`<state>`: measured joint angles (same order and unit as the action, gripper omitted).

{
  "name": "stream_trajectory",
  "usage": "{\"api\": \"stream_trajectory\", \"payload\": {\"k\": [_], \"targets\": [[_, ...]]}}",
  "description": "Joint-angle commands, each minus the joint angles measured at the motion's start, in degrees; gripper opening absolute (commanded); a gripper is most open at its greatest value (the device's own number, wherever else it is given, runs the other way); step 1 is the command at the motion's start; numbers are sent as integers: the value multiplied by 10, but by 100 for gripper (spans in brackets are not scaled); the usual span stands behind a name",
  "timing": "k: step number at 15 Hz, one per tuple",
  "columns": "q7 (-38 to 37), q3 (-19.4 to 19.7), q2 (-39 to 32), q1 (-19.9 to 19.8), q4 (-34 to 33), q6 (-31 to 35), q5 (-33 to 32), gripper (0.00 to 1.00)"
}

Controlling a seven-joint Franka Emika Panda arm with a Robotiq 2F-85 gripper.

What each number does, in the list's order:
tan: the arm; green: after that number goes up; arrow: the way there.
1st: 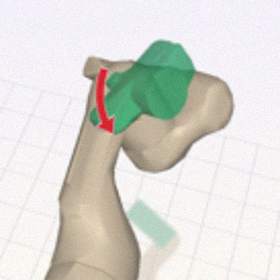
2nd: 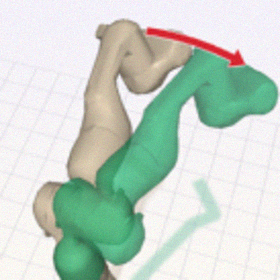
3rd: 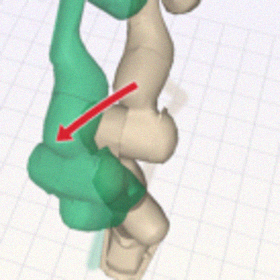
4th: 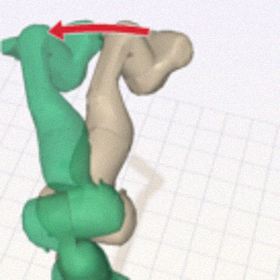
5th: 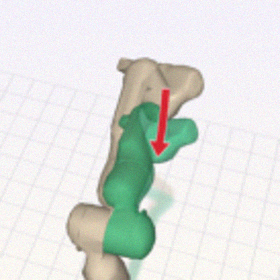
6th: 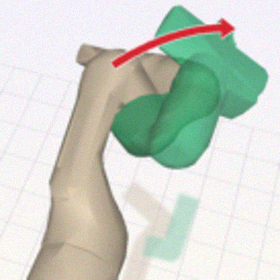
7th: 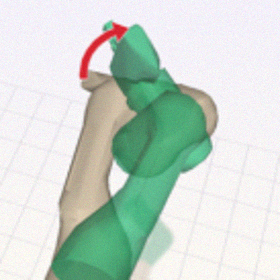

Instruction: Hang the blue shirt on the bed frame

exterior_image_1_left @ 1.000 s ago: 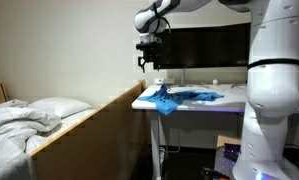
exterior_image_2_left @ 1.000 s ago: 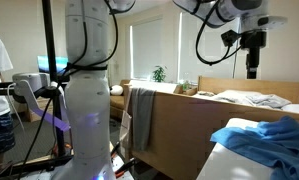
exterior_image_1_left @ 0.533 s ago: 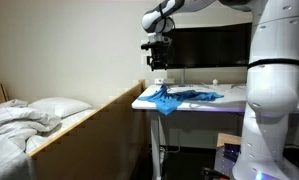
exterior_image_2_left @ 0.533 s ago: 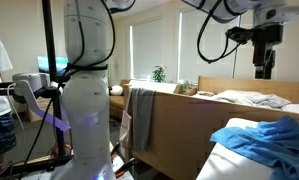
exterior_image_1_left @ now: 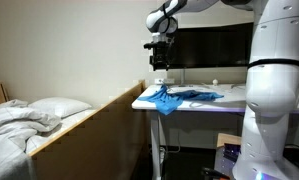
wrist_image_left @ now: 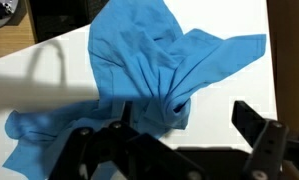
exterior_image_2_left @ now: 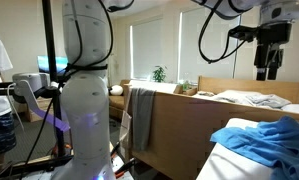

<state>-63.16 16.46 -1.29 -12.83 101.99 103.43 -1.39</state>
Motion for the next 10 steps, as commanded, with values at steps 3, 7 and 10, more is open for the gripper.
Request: {"api": "stream_trajectory", "payload": {"k": [3, 7, 10], "targets": [[11, -3, 5, -10, 46, 68, 46, 100], [16, -2, 1, -11, 63, 86, 63, 100], [16, -1, -3, -14, 75, 91, 68, 100]]}}
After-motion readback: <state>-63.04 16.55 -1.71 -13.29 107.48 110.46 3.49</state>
